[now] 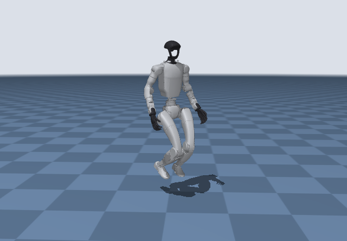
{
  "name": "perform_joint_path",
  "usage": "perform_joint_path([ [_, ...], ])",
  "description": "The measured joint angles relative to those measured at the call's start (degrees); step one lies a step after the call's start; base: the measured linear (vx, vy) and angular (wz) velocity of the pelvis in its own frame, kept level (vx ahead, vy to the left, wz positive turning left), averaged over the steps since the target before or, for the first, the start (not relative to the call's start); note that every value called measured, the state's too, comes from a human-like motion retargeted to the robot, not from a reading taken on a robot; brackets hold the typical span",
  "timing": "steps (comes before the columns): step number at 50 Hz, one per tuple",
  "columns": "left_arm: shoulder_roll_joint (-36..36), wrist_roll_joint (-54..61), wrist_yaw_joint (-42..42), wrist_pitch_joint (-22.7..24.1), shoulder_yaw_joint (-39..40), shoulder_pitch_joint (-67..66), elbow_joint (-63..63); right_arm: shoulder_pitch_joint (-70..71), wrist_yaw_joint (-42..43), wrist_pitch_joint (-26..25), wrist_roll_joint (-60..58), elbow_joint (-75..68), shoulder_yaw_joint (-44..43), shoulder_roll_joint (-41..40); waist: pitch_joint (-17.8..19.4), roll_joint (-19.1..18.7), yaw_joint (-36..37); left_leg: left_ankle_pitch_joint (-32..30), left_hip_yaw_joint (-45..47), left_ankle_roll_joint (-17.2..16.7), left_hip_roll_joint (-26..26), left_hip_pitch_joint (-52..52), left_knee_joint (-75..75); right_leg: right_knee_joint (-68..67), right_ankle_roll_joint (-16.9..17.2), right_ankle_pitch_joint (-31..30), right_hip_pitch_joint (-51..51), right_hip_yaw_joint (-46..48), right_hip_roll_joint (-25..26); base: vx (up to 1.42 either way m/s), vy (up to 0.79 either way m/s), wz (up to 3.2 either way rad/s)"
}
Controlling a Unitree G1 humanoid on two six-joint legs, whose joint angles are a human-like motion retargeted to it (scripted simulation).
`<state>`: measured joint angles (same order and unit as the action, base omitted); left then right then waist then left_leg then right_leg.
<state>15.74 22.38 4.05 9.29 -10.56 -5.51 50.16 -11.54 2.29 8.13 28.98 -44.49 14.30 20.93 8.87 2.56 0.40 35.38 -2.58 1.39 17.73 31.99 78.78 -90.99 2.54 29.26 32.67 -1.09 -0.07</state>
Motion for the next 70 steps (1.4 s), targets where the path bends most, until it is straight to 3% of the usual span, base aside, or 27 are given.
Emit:
perform_joint_path([
  [3,3.01,0.01,1.45,2.03,-1.40,-1.06,-10.15,-3.88,0.72,1.04,0.24,7.09,-1.62,3.08,-1.95,-1.50,-1.05,-6.23,-3.34,-2.82,2.13,0.77,-3.81,0.02,0.66,-3.78,3.40,-1.02,-0.32,-0.01,-0.11,0.63],
  [8,5.62,2.48,-0.87,4.33,-1.75,-3.09,-24.17,-9.84,1.02,2.50,0.41,18.30,-5.71,7.33,-4.63,-4.89,-4.08,-23.91,-6.33,-9.73,3.68,4.35,-6.66,9.30,1.81,-7.87,4.56,-3.22,0.48,-0.06,-0.11,1.04],
  [12,5.82,6.77,-4.19,4.79,-1.16,-3.78,-32.30,-11.57,2.12,3.37,-0.76,27.21,-9.88,9.85,-4.91,-8.84,-4.74,-26.64,-2.74,-9.36,0.78,10.06,6.69,15.77,2.24,-7.81,2.75,-4.33,4.85,-0.11,-0.08,0.90],
  [15,4.71,8.16,-6.10,4.47,0.14,-3.83,-35.70,-8.29,3.79,3.96,-2.81,33.24,-12.73,11.66,-3.68,-11.26,-4.81,-29.26,1.05,-7.98,-0.61,15.63,23.24,17.59,0.04,-2.98,0.60,-4.46,7.68,-0.16,-0.07,0.78],
  [20,0.94,3.31,-8.57,1.82,0.85,-3.53,-30.39,10.92,8.30,5.20,-7.82,40.26,-13.90,14.42,1.53,-14.28,-4.70,-42.13,9.74,-7.94,0.93,29.38,51.29,18.07,-5.68,8.70,-2.79,-3.23,9.29,-0.22,-0.04,0.69],
  [25,-0.90,-3.92,-14.39,-3.33,-4.70,-6.83,-13.67,40.11,14.57,7.09,-10.11,43.61,-7.61,12.76,5.17,-16.15,-0.29,-59.07,20.88,-13.62,4.32,42.18,67.53,18.55,-7.28,10.76,-7.94,-0.70,8.53,-0.20,-0.02,0.39],
  [30,3.88,-9.13,-21.62,-6.80,-8.86,-14.03,-0.04,67.01,20.59,7.60,-11.93,43.51,-1.09,9.36,6.49,-15.46,4.92,-61.48,24.41,-16.16,7.43,50.00,73.10,20.28,-8.02,11.98,-12.89,1.23,7.44,-0.12,-0.06,0.46],
  [33,7.65,-13.27,-23.44,-6.93,-8.63,-17.62,6.33,78.14,23.94,7.56,-14.33,43.44,1.56,8.38,6.88,-13.49,6.86,-59.64,22.37,-14.09,8.30,52.43,70.45,22.37,-7.97,12.35,-15.84,2.43,6.14,-0.07,-0.07,0.83],
  [37,9.82,-17.85,-22.74,-5.79,-5.41,-19.97,14.29,85.17,24.70,7.15,-17.79,44.93,5.08,8.27,4.73,-9.27,8.85,-49.24,12.22,-9.06,7.08,47.35,58.73,26.67,-7.75,11.57,-17.31,4.57,4.55,0.02,-0.17,0.91],
  [43,6.52,-16.73,-17.78,-4.80,-1.51,-18.07,21.16,80.28,19.02,6.19,-19.00,45.73,9.57,7.38,-3.32,-4.75,11.21,-30.48,1.92,-1.17,-8.00,31.08,33.62,32.23,-7.33,9.05,-13.40,8.52,2.73,0.18,-0.23,0.96],
  [46,3.60,-14.44,-14.87,-4.18,-2.15,-15.09,22.16,71.81,14.70,4.84,-18.54,42.39,11.82,5.65,-7.74,-4.48,11.37,-20.66,3.88,2.08,-16.63,21.98,20.54,33.39,-6.94,8.26,-11.23,10.35,1.54,0.25,-0.07,1.21],
  [49,0.65,-11.82,-12.57,-3.31,-4.16,-11.28,21.90,62.39,10.12,3.15,-18.42,35.25,14.83,4.03,-11.57,-5.38,10.33,-10.80,9.08,3.42,-21.59,12.85,6.42,33.44,-6.66,8.49,-9.41,12.16,-0.21,0.21,0.10,1.59],
  [52,-2.11,-9.01,-10.51,-2.07,-6.54,-6.13,20.82,53.58,6.39,1.59,-19.60,23.23,17.68,3.04,-14.04,-6.45,7.80,-1.98,14.47,4.20,-21.46,6.03,-5.75,31.33,-6.47,10.38,-7.31,13.73,-3.09,0.13,0.21,2.14],
  [55,-4.01,-5.59,-7.86,-0.55,-8.30,0.89,19.02,44.59,4.56,0.01,-21.18,7.26,18.66,3.43,-14.28,-6.91,4.04,6.55,16.62,7.08,-16.83,3.34,-12.17,23.98,-5.17,12.51,-3.87,11.10,-5.85,0.04,0.25,2.81],
  [57,-4.55,-2.96,-5.32,0.60,-9.28,7.08,16.65,38.14,3.85,0.06,-20.93,-4.86,17.64,4.62,-12.75,-5.18,-0.47,7.18,15.74,8.73,-9.24,1.85,-15.28,12.44,-1.29,9.23,0.02,2.07,-7.88,-0.02,0.22,3.51],
  [60,-1.91,0.93,-0.80,2.31,-8.74,17.26,8.23,26.95,2.52,-0.29,-20.56,-16.48,14.99,7.63,-10.16,-4.65,-5.79,5.86,11.96,8.46,-2.18,-0.57,-18.76,-8.72,-3.25,2.36,9.54,-3.35,-11.11,-0.05,0.14,3.01],
  [65,6.30,8.46,4.05,6.83,-7.02,32.95,-10.98,6.58,-1.31,0.33,-23.21,-23.58,9.31,12.65,-6.98,-9.27,-12.14,1.59,3.14,2.39,-1.58,-6.58,-28.49,-43.94,-5.36,-8.16,35.32,-9.23,3.51,-0.11,0.03,2.23],
  [68,8.96,9.75,6.84,9.84,-7.68,39.82,-19.15,-3.21,-3.09,0.81,-24.81,-25.46,5.19,14.21,-4.06,-10.18,-14.25,1.22,2.36,0.25,-3.12,-14.20,-34.01,-53.69,-4.31,-12.21,51.21,-6.04,10.80,-0.10,-0.02,1.14],
  [70,10.08,9.58,8.84,11.66,-8.34,43.72,-23.02,-8.03,-3.51,1.22,-25.74,-26.30,2.81,15.10,0.00,-9.32,-15.52,1.92,2.70,-0.50,-3.43,-21.89,-35.85,-56.47,-3.29,-11.96,57.29,-2.35,13.92,-0.06,0.01,0.52],
])
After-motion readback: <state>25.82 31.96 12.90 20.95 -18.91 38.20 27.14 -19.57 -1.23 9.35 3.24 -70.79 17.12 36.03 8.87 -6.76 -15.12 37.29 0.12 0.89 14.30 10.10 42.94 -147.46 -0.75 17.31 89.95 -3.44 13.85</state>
